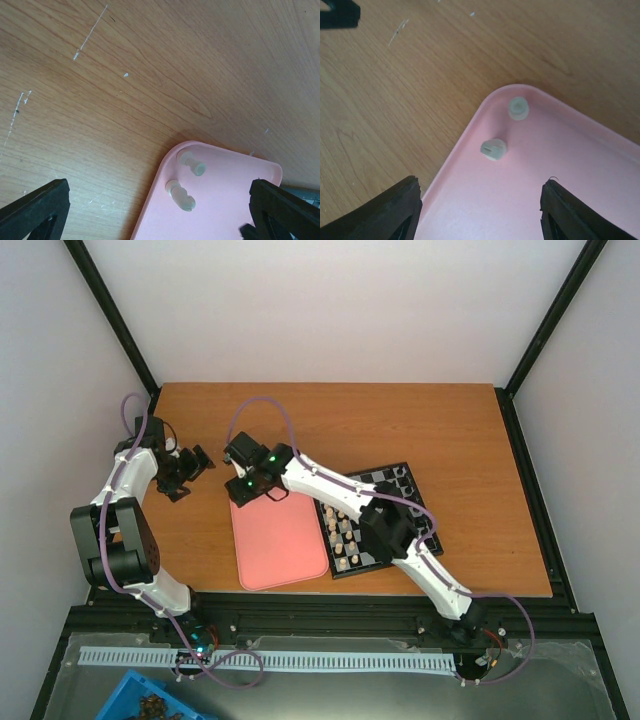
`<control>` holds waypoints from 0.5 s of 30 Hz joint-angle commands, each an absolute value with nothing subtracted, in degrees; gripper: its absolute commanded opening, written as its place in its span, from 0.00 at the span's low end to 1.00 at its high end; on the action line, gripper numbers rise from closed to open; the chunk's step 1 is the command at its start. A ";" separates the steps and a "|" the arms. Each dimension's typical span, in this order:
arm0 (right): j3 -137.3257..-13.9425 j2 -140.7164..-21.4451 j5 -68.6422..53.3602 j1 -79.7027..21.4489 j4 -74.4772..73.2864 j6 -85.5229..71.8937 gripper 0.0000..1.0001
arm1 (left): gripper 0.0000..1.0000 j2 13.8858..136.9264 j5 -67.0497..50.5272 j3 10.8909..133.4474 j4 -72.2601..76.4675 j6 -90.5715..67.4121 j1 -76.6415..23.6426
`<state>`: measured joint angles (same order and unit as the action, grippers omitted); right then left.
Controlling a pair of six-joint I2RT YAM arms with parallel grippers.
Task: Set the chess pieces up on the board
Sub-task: Pick up the chess piece from the storage box.
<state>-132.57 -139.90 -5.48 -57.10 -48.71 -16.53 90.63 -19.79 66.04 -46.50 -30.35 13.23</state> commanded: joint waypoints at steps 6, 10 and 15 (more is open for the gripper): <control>-137.11 -145.45 -8.61 -57.66 -47.98 -17.82 0.62 | 1.00 89.07 -19.75 67.32 -47.24 -29.61 13.45; -137.23 -146.75 -7.81 -57.66 -46.80 -18.11 0.56 | 1.00 88.96 -19.67 67.17 -47.20 -29.62 13.45; -137.96 -148.36 -6.63 -57.57 -46.21 -18.37 0.45 | 1.00 88.69 -19.57 66.81 -47.11 -29.53 13.45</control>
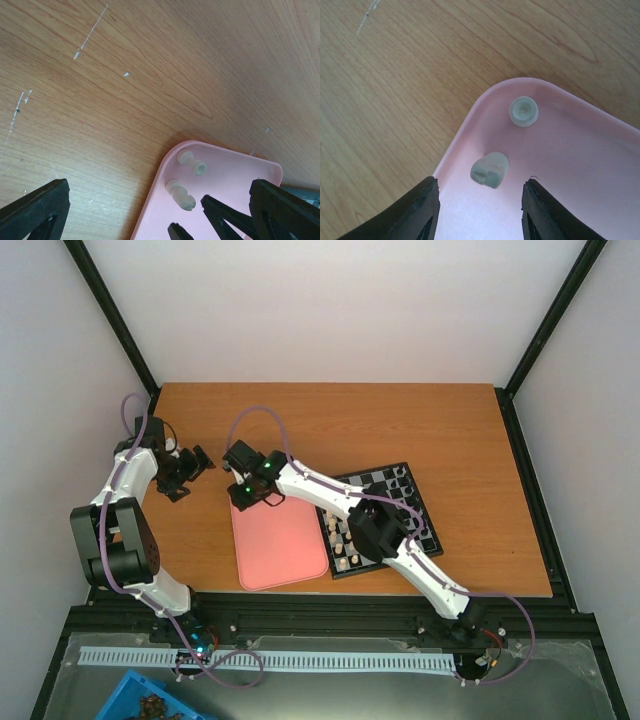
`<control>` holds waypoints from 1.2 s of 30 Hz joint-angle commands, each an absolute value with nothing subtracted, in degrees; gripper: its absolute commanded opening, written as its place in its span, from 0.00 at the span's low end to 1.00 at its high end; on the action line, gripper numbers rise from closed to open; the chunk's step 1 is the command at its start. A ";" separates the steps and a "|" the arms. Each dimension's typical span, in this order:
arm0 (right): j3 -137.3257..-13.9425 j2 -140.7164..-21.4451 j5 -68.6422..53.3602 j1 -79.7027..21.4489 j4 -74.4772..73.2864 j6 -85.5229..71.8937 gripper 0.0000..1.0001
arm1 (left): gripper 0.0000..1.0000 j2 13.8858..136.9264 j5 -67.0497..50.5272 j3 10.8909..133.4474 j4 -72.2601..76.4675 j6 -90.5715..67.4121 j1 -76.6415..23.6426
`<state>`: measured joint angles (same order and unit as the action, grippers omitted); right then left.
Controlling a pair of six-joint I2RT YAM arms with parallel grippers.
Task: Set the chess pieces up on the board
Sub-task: Pick up the chess piece from the storage box.
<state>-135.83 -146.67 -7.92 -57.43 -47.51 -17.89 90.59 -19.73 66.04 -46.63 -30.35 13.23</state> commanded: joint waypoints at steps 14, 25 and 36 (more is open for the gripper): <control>-140.17 -150.68 -5.78 -56.89 -46.50 -18.31 0.41 | 1.00 89.22 -19.86 66.87 -46.86 -29.36 13.45; -140.25 -150.73 -6.15 -56.16 -47.43 -18.30 0.16 | 1.00 89.48 -19.95 66.88 -46.85 -29.36 13.49; -131.68 -137.14 -2.19 -56.00 -48.46 -16.55 0.11 | 1.00 89.22 -20.25 67.52 -47.43 -29.27 13.45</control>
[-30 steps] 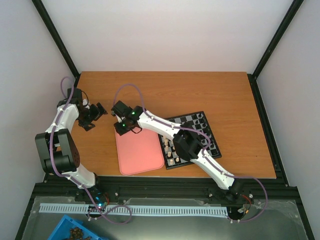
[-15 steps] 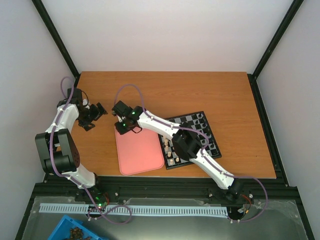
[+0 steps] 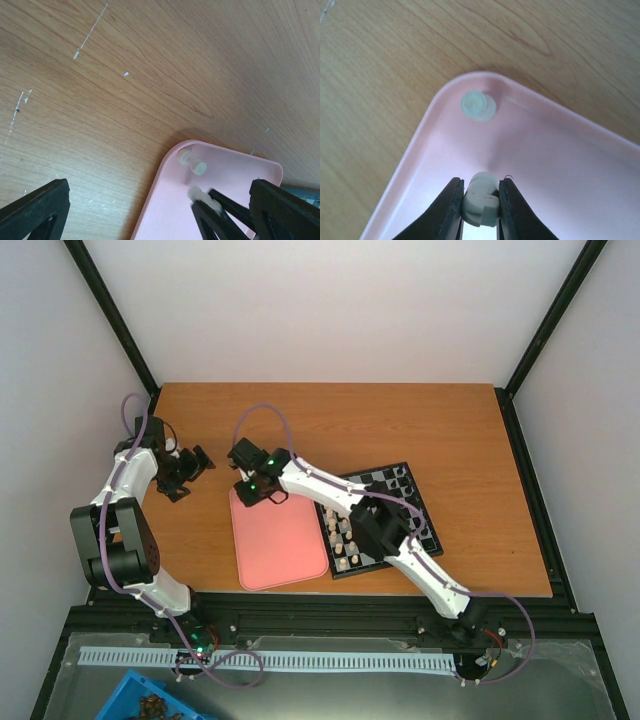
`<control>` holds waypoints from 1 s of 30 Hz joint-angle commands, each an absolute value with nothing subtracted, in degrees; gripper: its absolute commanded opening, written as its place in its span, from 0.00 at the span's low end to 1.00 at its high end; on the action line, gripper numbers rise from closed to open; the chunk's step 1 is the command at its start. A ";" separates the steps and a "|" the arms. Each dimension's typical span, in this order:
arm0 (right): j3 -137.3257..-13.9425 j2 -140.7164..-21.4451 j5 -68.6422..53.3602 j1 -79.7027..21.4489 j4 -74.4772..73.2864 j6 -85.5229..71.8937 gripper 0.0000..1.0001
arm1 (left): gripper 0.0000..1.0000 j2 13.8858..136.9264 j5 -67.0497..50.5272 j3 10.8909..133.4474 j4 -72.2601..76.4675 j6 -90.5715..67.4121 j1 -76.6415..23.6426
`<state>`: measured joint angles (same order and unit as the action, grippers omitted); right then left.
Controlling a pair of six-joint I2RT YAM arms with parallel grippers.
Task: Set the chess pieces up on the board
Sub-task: Pick up the chess piece from the storage box, then place the chess piece on the chessboard.
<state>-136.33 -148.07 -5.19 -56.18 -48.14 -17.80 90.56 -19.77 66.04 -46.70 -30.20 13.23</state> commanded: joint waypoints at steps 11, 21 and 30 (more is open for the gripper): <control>-96.96 -111.88 4.09 -50.65 -43.77 -18.38 0.11 | 1.00 89.15 -20.53 66.71 -46.67 -29.45 13.45; -89.90 -110.96 4.46 -46.47 -41.50 -15.98 0.12 | 1.00 89.91 -20.14 66.88 -46.49 -29.31 13.45; -90.04 -114.17 3.59 -45.79 -42.68 -16.00 0.12 | 1.00 89.62 -19.66 66.80 -46.71 -29.09 13.45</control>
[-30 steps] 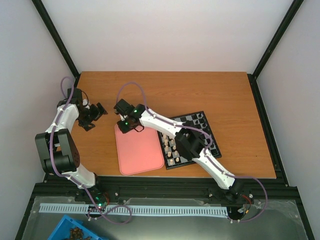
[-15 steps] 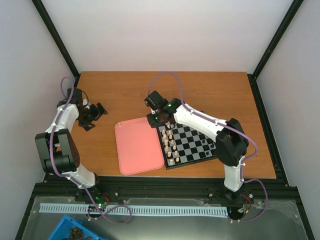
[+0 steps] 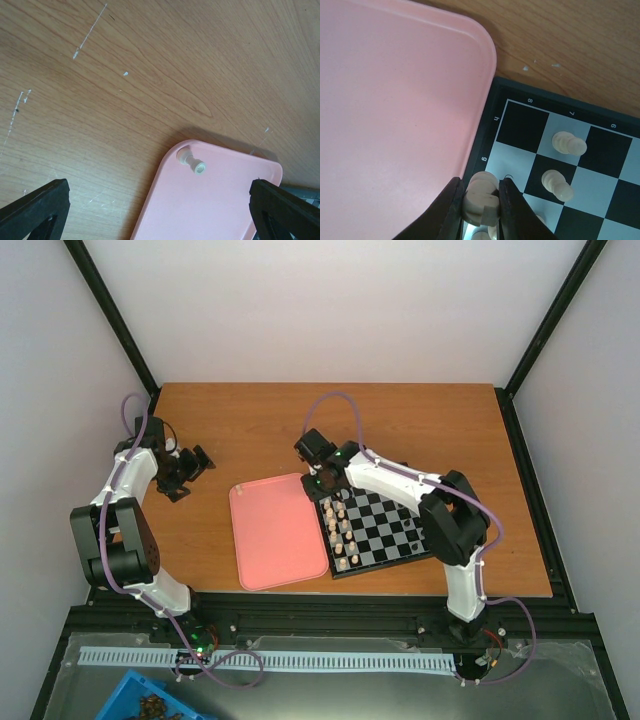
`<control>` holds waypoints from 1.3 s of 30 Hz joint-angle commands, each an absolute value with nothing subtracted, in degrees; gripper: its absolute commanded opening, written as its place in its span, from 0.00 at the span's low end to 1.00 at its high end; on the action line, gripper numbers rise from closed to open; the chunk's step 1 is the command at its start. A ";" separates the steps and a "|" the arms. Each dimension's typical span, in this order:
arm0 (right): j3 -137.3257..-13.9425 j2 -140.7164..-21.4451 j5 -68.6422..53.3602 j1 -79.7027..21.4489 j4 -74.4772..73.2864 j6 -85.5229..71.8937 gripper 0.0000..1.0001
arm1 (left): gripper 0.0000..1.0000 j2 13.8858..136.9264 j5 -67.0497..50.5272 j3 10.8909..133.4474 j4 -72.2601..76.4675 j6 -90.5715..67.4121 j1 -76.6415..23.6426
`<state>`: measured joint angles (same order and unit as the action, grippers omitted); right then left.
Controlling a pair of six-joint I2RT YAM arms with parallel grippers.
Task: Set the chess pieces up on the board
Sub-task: Place the chess piece on the chessboard.
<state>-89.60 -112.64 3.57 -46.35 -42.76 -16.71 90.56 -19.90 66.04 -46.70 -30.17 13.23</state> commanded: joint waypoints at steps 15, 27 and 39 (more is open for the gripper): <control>-91.19 -117.40 5.28 -45.31 -43.77 -16.43 0.13 | 1.00 89.36 -19.60 66.54 -46.62 -29.07 13.49; -91.53 -118.08 5.98 -45.13 -44.18 -16.29 0.14 | 1.00 89.10 -19.59 66.36 -46.67 -29.00 13.47; -91.54 -118.24 5.54 -45.09 -44.41 -16.61 0.21 | 1.00 88.79 -19.68 66.27 -46.69 -29.00 13.47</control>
<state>-90.06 -117.38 4.78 -45.56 -44.16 -16.51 90.56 -19.73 66.04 -46.70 -30.13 13.23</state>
